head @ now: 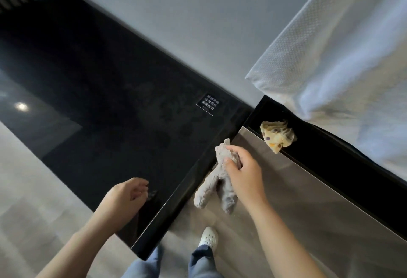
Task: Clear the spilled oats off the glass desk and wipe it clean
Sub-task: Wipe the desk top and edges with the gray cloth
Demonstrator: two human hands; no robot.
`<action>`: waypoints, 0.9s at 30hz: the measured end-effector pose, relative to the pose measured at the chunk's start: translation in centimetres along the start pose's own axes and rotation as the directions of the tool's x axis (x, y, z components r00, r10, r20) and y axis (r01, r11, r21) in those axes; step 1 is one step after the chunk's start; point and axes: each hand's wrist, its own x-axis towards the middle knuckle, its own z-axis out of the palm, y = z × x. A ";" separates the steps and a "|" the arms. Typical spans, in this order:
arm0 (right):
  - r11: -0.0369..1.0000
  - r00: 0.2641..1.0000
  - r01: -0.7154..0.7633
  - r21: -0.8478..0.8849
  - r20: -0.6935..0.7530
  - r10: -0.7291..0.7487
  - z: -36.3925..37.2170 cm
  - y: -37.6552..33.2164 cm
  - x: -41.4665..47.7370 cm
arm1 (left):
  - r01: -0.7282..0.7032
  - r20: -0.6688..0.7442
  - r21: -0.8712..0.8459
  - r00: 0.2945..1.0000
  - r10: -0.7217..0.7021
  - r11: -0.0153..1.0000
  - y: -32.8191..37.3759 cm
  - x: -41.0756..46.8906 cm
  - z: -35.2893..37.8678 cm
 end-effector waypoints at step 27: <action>0.984 0.973 -0.089 -0.153 0.199 0.119 7.2 -5.3 10.9 | -0.128 -0.054 -0.113 0.991 0.123 0.985 2.4 11.8 -11.4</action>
